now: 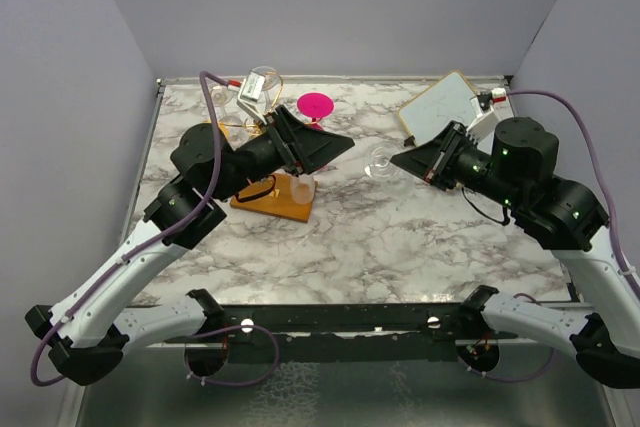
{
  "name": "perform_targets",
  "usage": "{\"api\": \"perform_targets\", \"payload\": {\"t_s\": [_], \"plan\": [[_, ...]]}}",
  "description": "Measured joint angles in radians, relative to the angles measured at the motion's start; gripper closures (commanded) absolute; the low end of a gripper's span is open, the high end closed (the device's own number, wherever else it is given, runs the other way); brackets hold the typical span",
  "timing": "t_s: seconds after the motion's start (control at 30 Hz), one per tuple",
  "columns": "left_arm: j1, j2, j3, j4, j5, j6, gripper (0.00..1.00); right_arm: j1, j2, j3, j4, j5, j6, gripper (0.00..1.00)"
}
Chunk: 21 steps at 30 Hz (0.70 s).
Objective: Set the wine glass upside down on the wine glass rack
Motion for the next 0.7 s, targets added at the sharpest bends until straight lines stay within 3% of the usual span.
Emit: {"api": "perform_targets", "payload": {"t_s": [0.43, 0.7], "plan": [[0.0, 0.019, -0.068, -0.12, 0.027, -0.109, 0.31, 0.0, -0.12, -0.157, 0.174, -0.13, -0.019, 0.99], [0.0, 0.03, -0.124, -0.1, 0.124, -0.147, 0.52, 0.0, -0.108, -0.233, 0.264, -0.224, 0.03, 0.99]]}}
